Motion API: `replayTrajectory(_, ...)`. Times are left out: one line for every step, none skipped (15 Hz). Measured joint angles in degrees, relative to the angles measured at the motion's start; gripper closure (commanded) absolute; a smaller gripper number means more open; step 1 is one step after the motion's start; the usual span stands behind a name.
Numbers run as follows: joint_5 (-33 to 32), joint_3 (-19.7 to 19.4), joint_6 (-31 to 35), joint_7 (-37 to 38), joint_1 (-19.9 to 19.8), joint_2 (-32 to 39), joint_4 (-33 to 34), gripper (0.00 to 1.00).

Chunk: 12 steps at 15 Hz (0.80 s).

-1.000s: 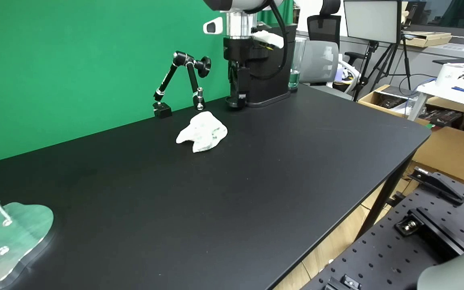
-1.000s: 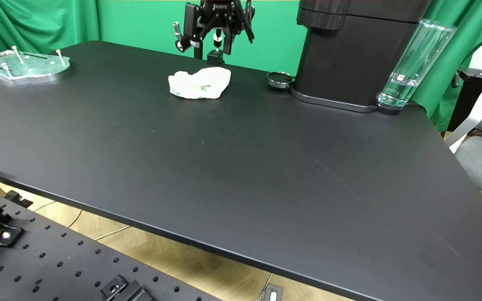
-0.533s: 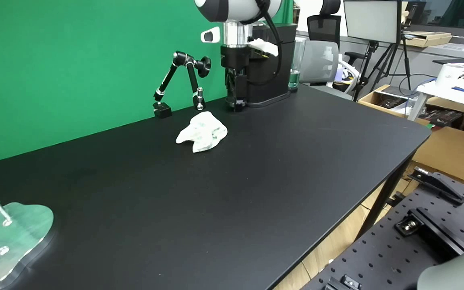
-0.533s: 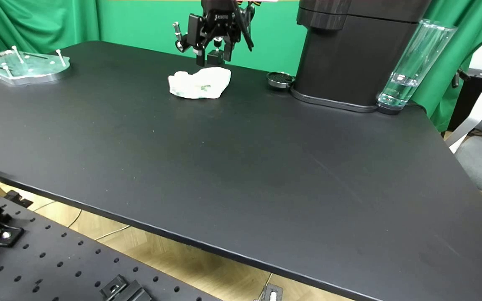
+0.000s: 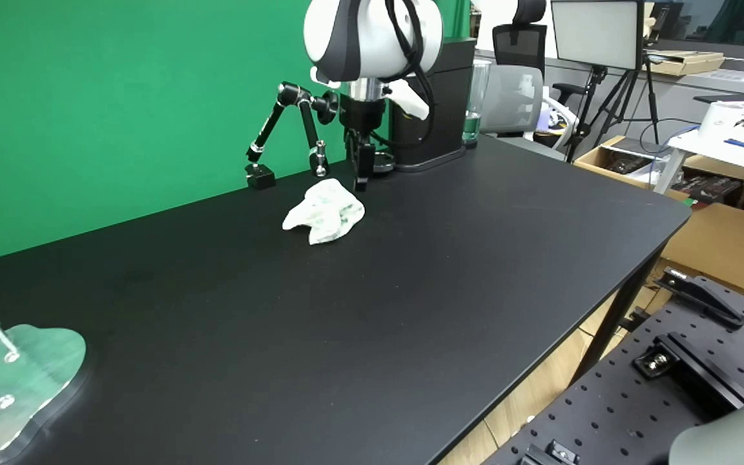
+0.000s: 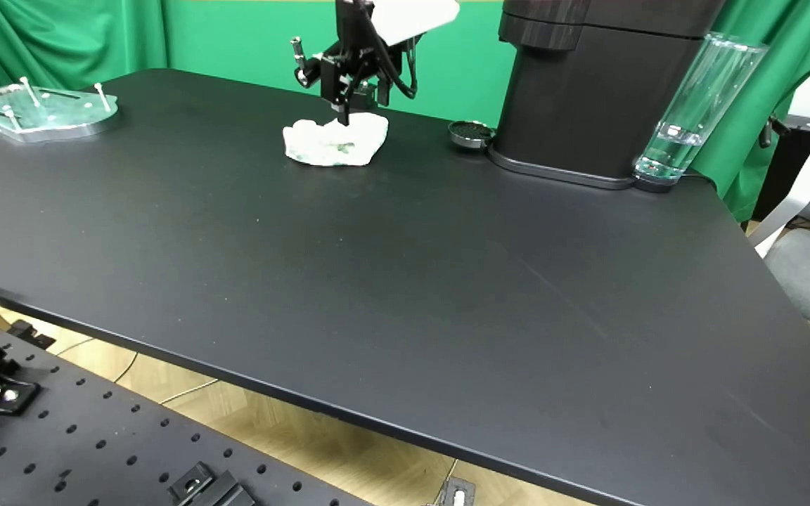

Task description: Get the white kitchen towel from the table and place it on the black object

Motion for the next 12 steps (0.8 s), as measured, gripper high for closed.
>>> replayTrajectory(0.0,0.4,0.9,0.0,-0.1,0.7,0.0,0.00)
replayTrajectory(0.0,0.8,1.5,0.0,-0.3,1.4,0.1,0.00)
replayTrajectory(0.0,1.2,1.8,0.0,-0.5,1.9,0.1,0.00)
replayTrajectory(0.0,1.5,2.1,0.0,-0.6,2.4,0.2,0.00)
replayTrajectory(-0.1,1.8,2.2,0.0,-0.8,2.9,0.3,0.00)
replayTrajectory(-0.1,2.1,2.2,0.0,-1.0,3.2,0.4,0.00)
replayTrajectory(-0.2,2.2,2.2,0.0,-1.2,3.6,0.5,0.00)
replayTrajectory(-0.3,2.2,2.2,0.0,-1.3,3.9,0.5,0.00)
replayTrajectory(-0.4,2.2,2.4,0.1,-1.4,4.2,0.7,0.00)
replayTrajectory(-0.5,2.1,2.7,0.1,-1.5,4.5,0.9,0.00)
replayTrajectory(-0.6,2.1,3.0,0.1,-1.6,4.9,1.2,0.25)
replayTrajectory(-0.7,2.1,3.3,0.2,-1.7,5.3,1.4,0.27)
